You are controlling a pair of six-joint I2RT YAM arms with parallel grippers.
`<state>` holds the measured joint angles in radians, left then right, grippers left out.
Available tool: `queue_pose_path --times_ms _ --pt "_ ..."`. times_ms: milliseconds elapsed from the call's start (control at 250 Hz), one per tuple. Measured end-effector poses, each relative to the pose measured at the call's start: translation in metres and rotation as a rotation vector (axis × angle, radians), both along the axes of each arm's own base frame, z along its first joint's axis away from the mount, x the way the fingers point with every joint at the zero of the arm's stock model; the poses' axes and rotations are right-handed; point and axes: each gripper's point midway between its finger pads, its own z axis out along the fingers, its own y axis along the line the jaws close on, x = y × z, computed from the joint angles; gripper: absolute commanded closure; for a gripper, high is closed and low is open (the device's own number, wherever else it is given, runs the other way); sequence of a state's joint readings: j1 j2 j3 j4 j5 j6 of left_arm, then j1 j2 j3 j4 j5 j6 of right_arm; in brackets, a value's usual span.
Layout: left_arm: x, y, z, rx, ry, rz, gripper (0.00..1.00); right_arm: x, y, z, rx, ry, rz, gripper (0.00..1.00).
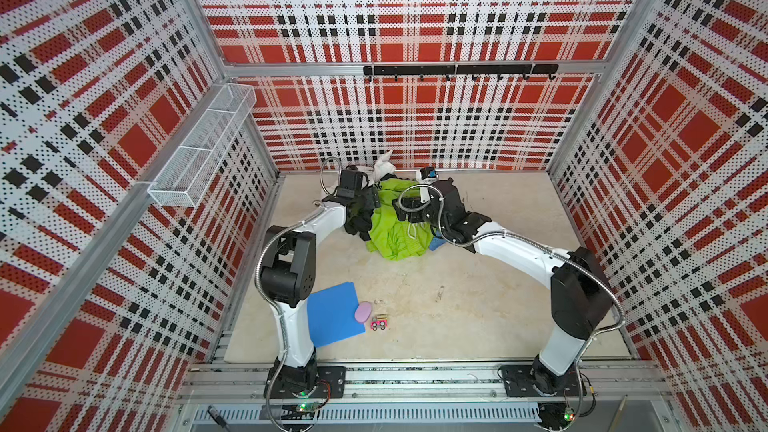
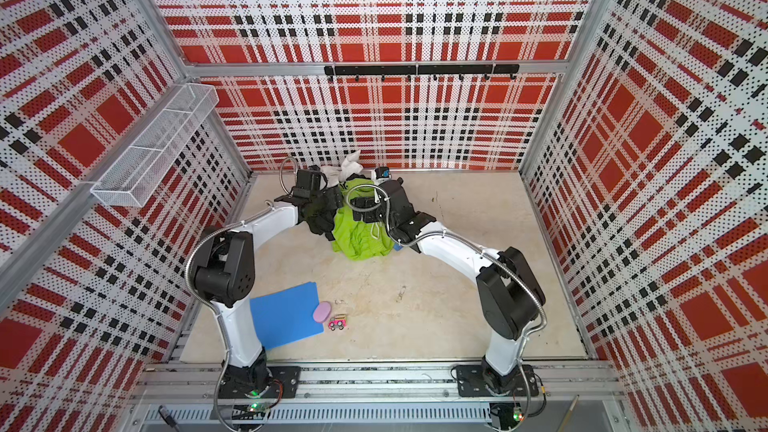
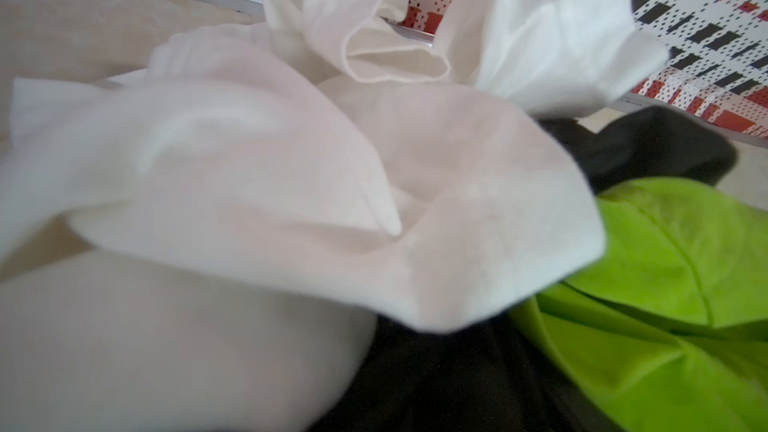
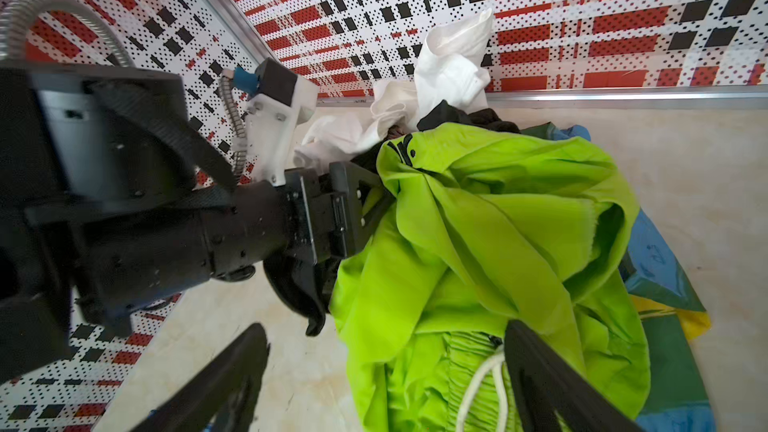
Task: Pick out a specific cloth from the pile
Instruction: 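Lower the right gripper onto the lime-green shorts and close it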
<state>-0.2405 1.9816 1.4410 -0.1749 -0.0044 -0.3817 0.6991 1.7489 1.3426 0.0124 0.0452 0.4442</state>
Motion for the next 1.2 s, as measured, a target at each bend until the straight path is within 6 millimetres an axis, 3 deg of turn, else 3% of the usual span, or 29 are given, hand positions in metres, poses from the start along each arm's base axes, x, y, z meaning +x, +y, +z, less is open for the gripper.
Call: queue_pose_path --times_ms 364,652,700,864,996,1097,1201 --pt "0.01 0.015 -0.006 -0.032 -0.008 0.01 0.18 0.005 -0.028 0.03 0.094 -0.058 -0.037 0.0" --pt "0.009 0.046 -0.018 -0.05 0.017 0.054 0.18 0.007 -0.031 0.029 0.103 -0.042 -0.049 0.0" --pt "0.01 0.051 -0.018 -0.051 0.017 0.062 0.18 0.007 -0.032 0.026 0.097 -0.036 -0.051 0.04" --pt "0.009 0.058 -0.018 -0.067 0.025 0.065 0.17 0.013 -0.031 0.005 0.063 0.024 -0.077 0.15" --pt "0.006 0.055 -0.012 -0.105 0.015 0.033 0.15 0.02 -0.032 -0.029 0.043 0.105 -0.098 0.18" --pt "-0.002 0.049 0.004 -0.15 -0.006 -0.008 0.12 0.024 -0.042 -0.056 0.047 0.171 -0.115 0.19" --pt "-0.012 0.041 0.036 -0.203 -0.061 -0.057 0.06 0.031 -0.051 -0.081 0.051 0.233 -0.135 0.21"
